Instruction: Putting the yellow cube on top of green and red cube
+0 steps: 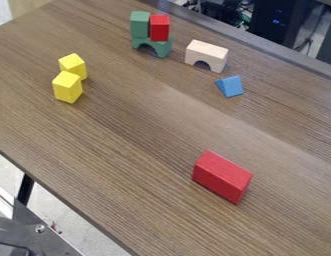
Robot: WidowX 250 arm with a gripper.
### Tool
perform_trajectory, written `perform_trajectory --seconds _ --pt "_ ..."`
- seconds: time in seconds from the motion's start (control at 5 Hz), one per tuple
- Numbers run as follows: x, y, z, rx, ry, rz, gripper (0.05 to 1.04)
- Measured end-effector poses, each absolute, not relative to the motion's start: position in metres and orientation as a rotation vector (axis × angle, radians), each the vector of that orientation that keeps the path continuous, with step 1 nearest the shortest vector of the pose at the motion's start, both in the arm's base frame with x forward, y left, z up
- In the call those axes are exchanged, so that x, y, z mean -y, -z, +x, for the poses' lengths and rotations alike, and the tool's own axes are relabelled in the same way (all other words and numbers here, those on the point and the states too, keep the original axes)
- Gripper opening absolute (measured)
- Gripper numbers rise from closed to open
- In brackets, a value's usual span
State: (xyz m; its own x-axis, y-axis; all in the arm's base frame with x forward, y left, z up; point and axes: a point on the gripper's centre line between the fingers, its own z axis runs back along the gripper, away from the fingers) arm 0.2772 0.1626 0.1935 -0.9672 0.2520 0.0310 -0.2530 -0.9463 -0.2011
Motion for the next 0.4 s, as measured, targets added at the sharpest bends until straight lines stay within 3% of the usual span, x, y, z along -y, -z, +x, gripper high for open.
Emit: perform_trajectory --seconds 0.2,0.4 --pt "-0.162 -0.183 0.277 0.267 -2.868 0.046 0.999" --pt "-0.162 -0.158 0.292 0.221 -2.913 0.015 0.999"
